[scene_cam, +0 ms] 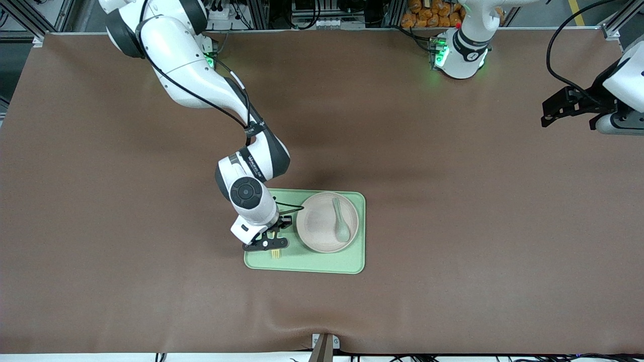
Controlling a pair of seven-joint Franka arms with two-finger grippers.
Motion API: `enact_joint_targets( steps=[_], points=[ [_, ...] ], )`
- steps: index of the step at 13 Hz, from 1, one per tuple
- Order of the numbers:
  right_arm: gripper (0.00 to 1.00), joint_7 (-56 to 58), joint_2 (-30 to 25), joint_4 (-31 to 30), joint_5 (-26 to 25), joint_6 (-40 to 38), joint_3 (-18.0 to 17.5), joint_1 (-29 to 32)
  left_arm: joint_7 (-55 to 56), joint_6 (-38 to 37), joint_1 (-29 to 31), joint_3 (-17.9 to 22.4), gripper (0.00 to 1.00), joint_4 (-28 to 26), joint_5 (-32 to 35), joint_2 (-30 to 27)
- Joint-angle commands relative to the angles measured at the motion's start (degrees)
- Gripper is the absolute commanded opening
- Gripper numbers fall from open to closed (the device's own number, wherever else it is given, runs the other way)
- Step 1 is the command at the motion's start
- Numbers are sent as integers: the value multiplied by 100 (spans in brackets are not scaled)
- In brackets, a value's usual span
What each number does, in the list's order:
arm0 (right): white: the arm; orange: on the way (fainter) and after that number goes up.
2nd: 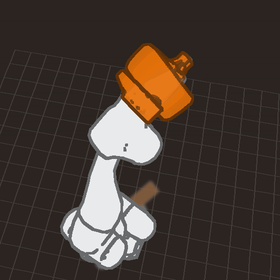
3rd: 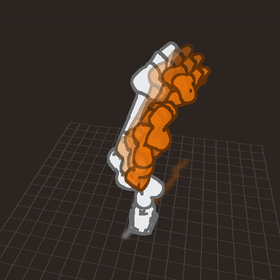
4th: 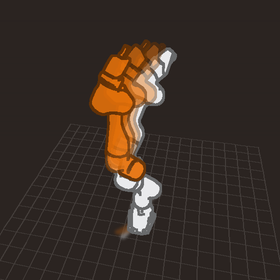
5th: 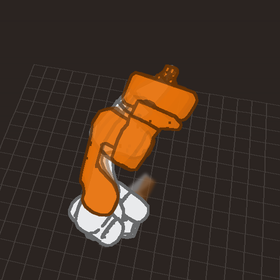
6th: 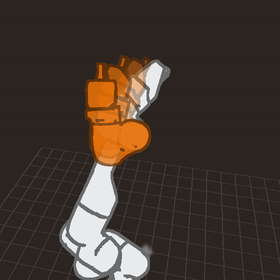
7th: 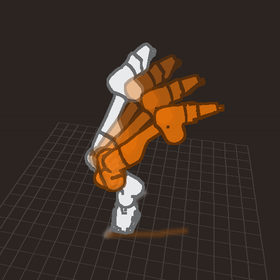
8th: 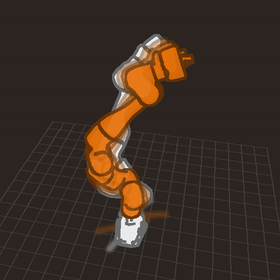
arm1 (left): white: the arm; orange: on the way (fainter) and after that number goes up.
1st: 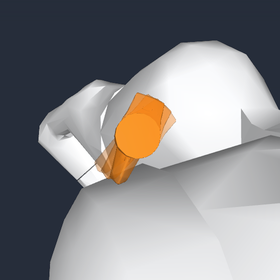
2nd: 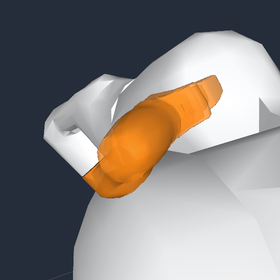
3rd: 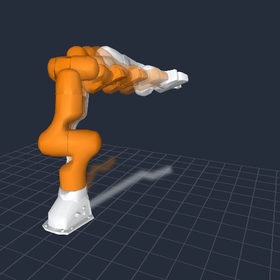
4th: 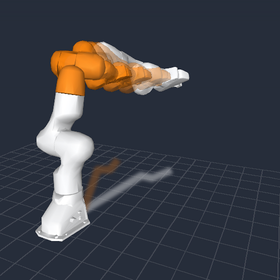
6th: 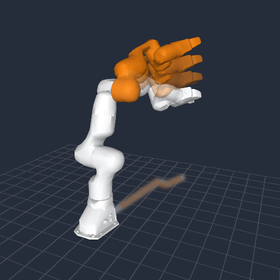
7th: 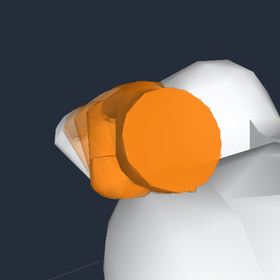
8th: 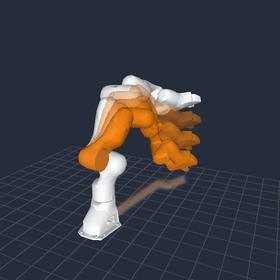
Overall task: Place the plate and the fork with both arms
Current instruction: 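Lift the fork with the right gripper and set it beside the plate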
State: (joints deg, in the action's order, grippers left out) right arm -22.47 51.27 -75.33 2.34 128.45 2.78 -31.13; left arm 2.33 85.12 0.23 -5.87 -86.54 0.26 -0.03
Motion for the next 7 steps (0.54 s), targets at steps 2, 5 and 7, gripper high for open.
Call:
enact_joint_targets(
  steps=[2, 5, 7],
  points=[
    [100, -74, -267, -290, 74, 40, -67, 19, 233, -39, -6, -54, 100, -12, 106, -41],
    [100, 14, -372, -220, 74, -38, -58, 71, 224, -30, 3, -63, 100, -4, 88, -41],
    [100, 40, -512, -10, 74, -511, -50, 229, 224, -22, -32, -63, 100, -12, 106, -41]
  ],
)
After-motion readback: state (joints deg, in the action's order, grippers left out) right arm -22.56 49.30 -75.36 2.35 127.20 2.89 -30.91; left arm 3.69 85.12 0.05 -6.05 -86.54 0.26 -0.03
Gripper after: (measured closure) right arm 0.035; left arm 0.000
